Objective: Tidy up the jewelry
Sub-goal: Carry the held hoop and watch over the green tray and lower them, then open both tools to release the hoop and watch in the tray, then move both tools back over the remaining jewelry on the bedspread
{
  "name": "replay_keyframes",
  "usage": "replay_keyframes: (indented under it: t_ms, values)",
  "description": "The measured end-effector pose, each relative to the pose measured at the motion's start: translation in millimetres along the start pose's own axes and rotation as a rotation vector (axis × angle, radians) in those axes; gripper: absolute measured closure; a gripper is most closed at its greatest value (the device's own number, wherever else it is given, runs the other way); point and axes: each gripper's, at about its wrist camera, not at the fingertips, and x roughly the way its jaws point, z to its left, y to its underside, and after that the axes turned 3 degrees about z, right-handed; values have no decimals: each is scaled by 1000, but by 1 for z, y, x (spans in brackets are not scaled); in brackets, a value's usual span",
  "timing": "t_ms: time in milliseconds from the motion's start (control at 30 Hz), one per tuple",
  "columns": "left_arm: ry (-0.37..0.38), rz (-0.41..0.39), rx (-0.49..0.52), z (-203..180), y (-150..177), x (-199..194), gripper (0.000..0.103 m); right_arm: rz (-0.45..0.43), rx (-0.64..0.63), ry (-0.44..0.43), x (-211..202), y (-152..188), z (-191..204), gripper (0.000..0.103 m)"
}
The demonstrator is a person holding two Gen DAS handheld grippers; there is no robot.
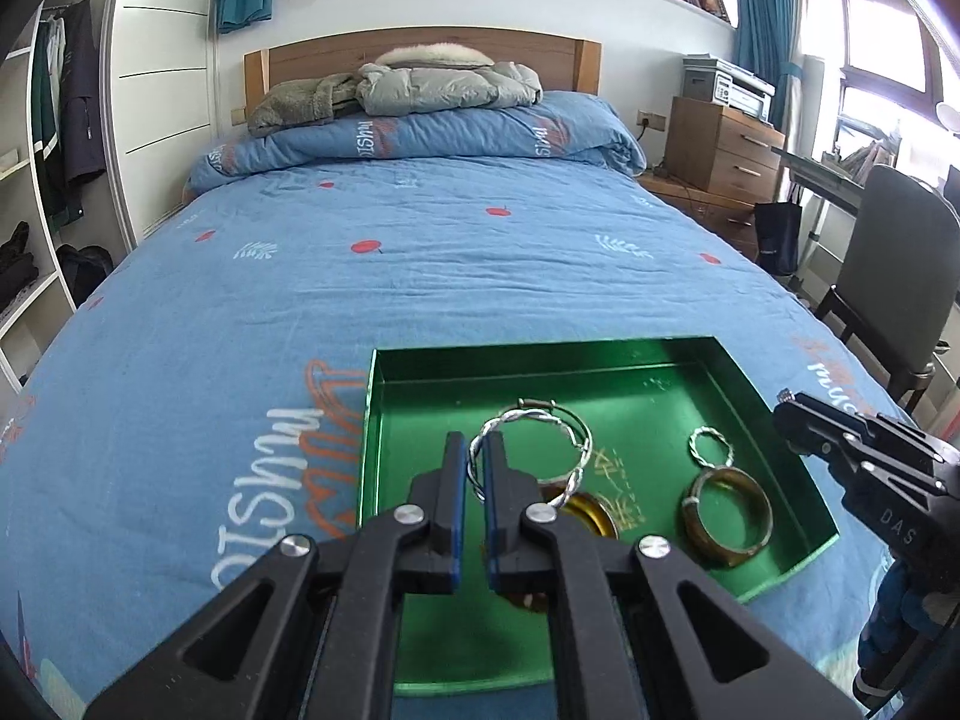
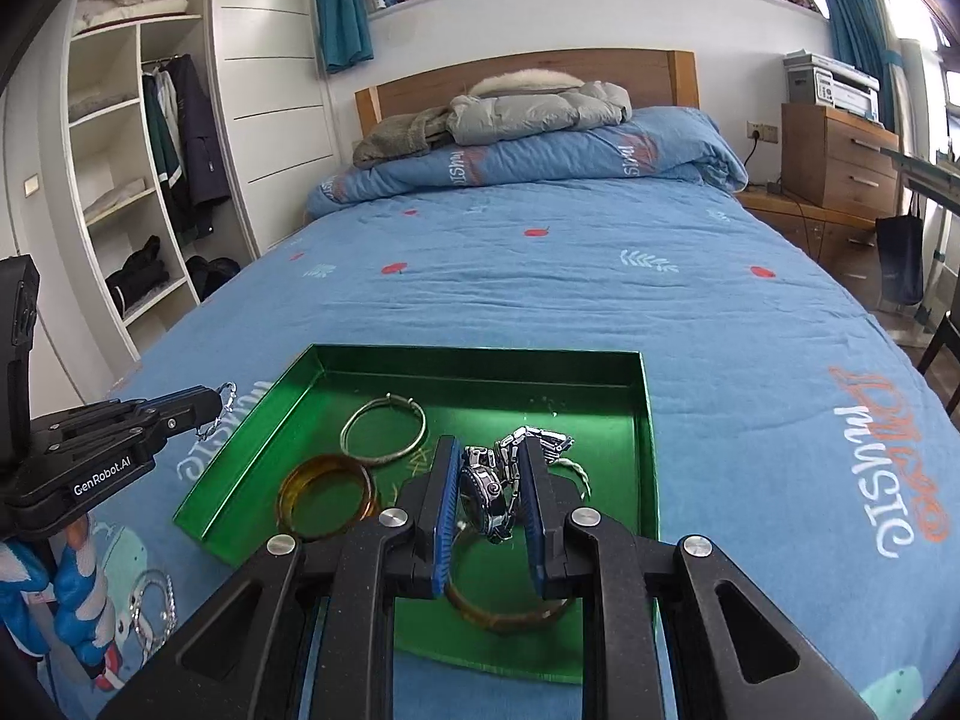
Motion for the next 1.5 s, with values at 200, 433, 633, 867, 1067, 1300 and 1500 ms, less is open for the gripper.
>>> replay_keyframes:
  t_ms: [200,433,633,867,1067,1300,1500]
  values:
    - [13,75,-21,-2,-26,56,99,76,22,40,57,-22,-12,83]
    - [22,244,-29,-11,-20,102,98,249,51,82,98,-14,-31,83]
    - [4,323,-46,-11,-12,114,98,331,3,115,103,-11,-27,83]
    - [23,286,-70,-3,-14,103,93,326,3,105,94,-11,-25,71]
    - [37,223,-81,10,-20,57,78,252,-10,92,57,-17,-12,62]
    - [6,98,-75,21,-14,-37,67,125,-18,46,-24,-19,14,58]
    - [-32,21,-62,25,11,-113,66,34,-23,19,-98,-2,41,55]
